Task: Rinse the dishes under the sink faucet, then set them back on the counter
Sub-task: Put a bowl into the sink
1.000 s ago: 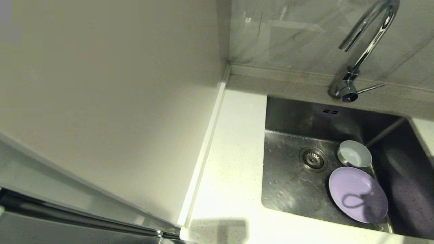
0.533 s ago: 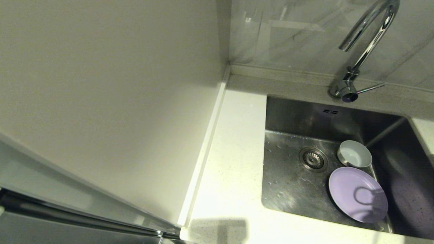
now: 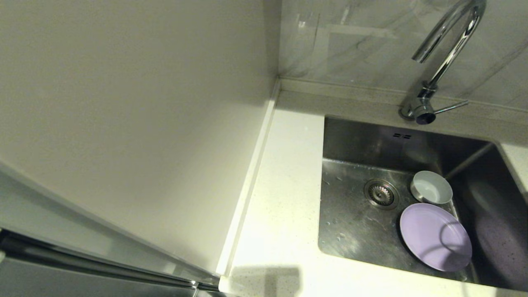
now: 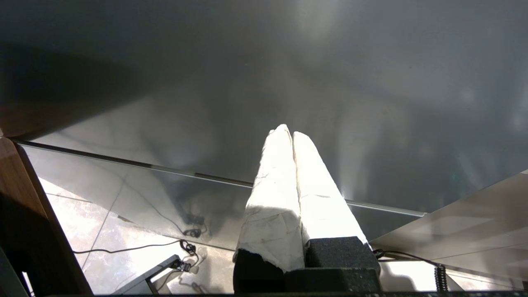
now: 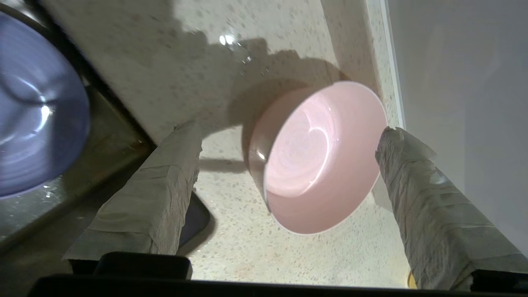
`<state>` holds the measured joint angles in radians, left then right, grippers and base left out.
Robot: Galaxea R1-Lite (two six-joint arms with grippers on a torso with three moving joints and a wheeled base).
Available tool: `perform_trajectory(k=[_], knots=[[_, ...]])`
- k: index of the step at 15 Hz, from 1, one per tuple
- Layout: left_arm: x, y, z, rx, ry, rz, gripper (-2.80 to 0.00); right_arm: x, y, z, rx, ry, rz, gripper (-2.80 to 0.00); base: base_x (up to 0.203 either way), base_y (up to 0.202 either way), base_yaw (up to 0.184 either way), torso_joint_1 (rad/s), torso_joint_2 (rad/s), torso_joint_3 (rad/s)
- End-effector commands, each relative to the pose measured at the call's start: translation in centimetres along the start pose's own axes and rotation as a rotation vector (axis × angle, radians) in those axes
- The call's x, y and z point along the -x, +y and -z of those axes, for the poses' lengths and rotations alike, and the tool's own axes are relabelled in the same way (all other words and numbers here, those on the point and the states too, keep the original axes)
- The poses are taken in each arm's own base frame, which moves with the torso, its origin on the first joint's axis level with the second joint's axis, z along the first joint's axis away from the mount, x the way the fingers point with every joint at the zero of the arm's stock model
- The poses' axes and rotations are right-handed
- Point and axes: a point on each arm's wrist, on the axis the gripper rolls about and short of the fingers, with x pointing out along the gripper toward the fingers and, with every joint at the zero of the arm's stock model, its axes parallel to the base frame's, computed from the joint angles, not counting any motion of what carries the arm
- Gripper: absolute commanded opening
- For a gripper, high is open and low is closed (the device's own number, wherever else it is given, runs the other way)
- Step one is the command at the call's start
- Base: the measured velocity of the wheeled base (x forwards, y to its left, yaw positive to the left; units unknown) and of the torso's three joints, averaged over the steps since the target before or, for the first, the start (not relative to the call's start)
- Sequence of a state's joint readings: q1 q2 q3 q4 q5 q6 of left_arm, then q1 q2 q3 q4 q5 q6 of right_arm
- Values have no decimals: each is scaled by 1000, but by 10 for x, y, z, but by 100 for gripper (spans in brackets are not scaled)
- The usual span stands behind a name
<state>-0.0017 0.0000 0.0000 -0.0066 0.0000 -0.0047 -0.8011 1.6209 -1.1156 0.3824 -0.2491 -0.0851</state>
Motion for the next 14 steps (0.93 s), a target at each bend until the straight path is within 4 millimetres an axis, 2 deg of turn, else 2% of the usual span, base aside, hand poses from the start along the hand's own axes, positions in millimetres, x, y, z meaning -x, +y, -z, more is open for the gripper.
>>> perform_trajectory(k=[1, 5, 10, 14], knots=[[0, 0, 1, 0, 2, 0, -280, -12, -4, 5, -8, 53, 11, 0, 0, 0, 0, 0, 0, 0], [0, 0, 1, 0, 3, 0, -280, -31, -8, 12, -25, 131, 6, 0, 0, 0, 0, 0, 0, 0], [0, 0, 1, 0, 2, 0, -280, -60, 0, 18, -24, 226, -39, 0, 0, 0, 0, 0, 0, 0], [0, 0, 1, 0, 2, 0, -280, -66, 2, 19, -29, 246, -53, 0, 0, 0, 0, 0, 0, 0]])
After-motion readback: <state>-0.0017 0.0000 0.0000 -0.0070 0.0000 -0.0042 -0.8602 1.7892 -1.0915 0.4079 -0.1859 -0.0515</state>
